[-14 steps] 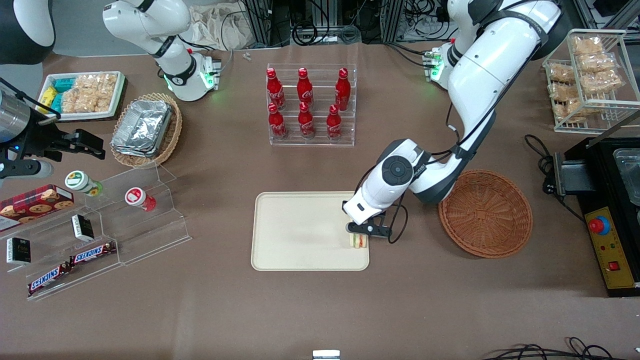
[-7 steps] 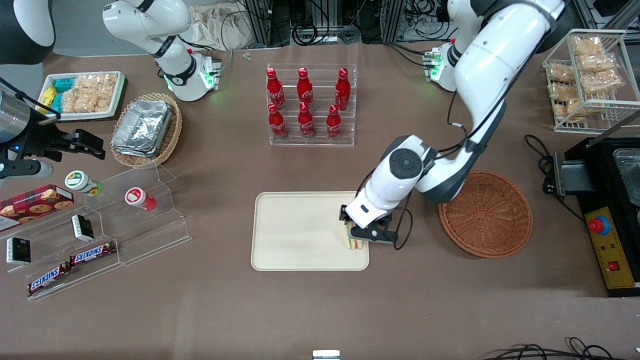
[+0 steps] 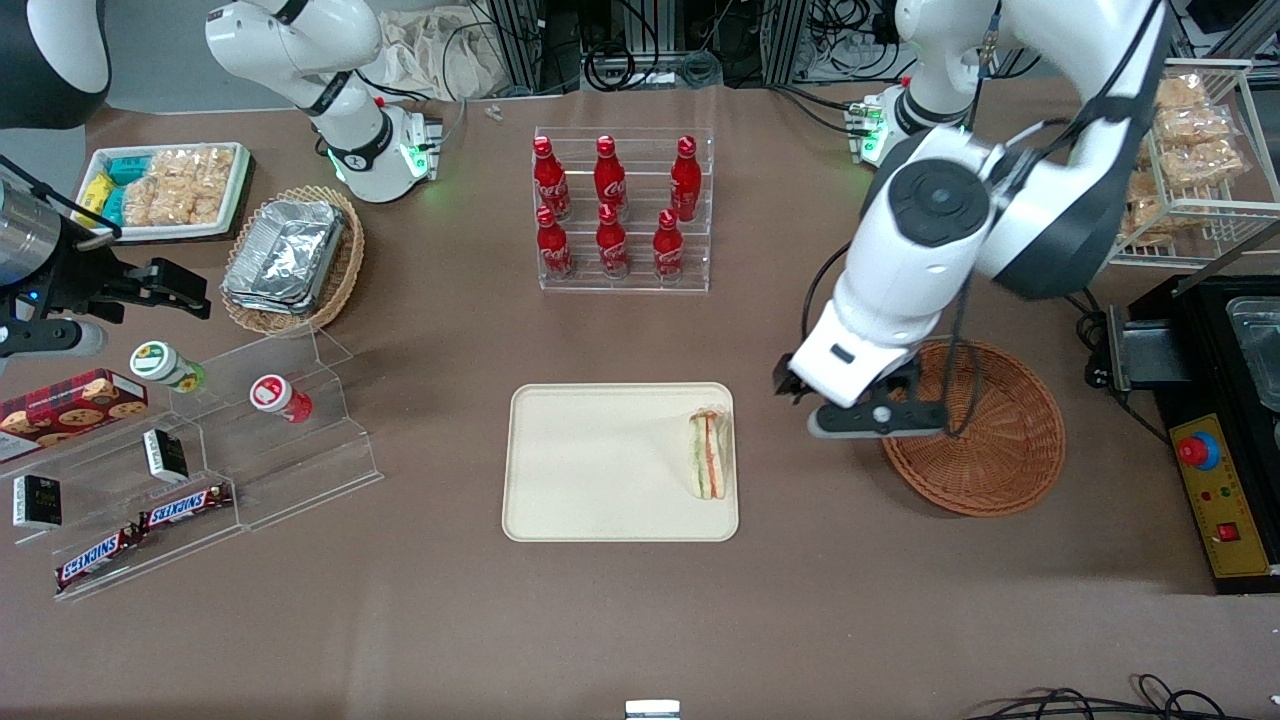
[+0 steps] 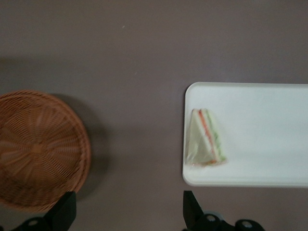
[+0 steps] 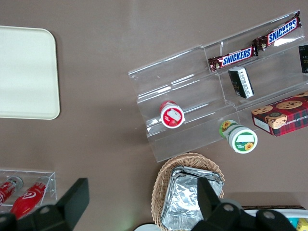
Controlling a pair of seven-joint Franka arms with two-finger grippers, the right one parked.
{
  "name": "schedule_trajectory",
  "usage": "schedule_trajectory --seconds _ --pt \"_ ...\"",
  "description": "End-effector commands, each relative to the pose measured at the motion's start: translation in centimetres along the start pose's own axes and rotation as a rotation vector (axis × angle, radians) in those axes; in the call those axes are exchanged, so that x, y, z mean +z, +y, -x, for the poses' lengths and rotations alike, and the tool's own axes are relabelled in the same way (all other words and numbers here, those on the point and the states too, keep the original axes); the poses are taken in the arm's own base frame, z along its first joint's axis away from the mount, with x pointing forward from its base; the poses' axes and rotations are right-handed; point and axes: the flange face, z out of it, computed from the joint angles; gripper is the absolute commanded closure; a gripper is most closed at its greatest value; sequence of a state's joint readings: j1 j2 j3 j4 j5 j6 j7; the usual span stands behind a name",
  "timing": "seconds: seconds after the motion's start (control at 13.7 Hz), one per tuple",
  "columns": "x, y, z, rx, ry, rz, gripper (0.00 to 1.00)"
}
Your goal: Place sandwich from basket to tray
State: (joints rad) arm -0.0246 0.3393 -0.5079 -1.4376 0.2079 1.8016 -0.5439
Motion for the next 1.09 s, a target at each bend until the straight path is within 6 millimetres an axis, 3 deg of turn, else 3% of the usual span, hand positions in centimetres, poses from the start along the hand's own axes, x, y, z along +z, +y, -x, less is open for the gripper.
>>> schedule_trajectory --seconds 0.0,0.15,0.29,0.8,1.02 --pt "-4.2 -7.4 -0.7 0.105 -0.064 0.066 0.00" --pt "-6.0 -12.4 -0.6 0.144 -0.101 0.077 0.00" --pt "-7.1 -14.6 -0.6 0.109 -0.086 0.069 0.00" --pt "-7.6 -15.8 0.4 0.067 -0.099 0.020 0.00" --pt "-8.4 -17.0 2.6 0.012 -0.095 -0.022 0.00"
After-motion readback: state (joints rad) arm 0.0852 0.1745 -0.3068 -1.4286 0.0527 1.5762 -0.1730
